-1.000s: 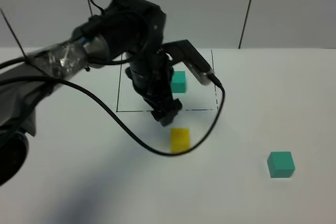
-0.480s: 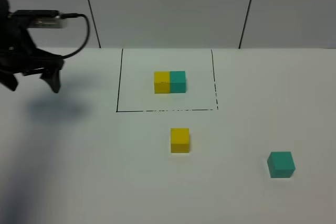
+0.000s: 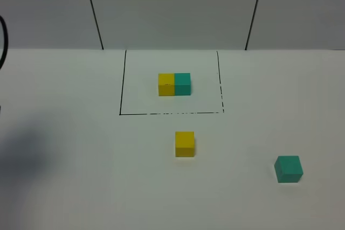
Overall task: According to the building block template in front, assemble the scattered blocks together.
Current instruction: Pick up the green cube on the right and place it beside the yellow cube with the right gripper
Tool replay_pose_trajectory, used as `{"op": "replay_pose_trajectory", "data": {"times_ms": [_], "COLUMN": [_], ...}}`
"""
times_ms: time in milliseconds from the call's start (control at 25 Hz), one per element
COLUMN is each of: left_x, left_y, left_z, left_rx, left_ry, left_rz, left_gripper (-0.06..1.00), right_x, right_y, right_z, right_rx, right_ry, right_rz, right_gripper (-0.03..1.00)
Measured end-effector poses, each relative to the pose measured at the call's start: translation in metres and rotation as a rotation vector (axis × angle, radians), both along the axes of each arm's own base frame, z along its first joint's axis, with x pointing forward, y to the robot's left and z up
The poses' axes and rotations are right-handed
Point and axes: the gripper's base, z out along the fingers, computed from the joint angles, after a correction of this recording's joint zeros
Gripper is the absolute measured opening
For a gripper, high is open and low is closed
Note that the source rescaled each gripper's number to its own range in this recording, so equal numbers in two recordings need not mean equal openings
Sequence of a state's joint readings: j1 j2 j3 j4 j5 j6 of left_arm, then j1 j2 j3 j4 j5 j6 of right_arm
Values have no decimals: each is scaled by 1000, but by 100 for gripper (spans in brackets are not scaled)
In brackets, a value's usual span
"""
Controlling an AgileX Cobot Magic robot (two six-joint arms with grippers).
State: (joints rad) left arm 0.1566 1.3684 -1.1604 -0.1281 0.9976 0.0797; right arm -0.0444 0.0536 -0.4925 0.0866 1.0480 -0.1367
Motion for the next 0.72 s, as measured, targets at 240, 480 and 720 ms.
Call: {"op": "replay_pose_trajectory", "data": {"times_ms": [240,480,720], "left_x": [-88,-165,-221], "left_y": [-17,-38,-41], "left_z": [22,12,-1], "left_rx": [43,32,25], "left_ry": [-299,-424,-524], "left_rz": [-4,-108,-118], "left_gripper": [80,78,75], "right_x": [0,0,0], "right_y": [0,0,0], "right_z": [0,0,0], "right_rx": [0,0,0], "right_ry": [0,0,0], "right_rz": [0,0,0], "right_gripper": [59,59,59]}}
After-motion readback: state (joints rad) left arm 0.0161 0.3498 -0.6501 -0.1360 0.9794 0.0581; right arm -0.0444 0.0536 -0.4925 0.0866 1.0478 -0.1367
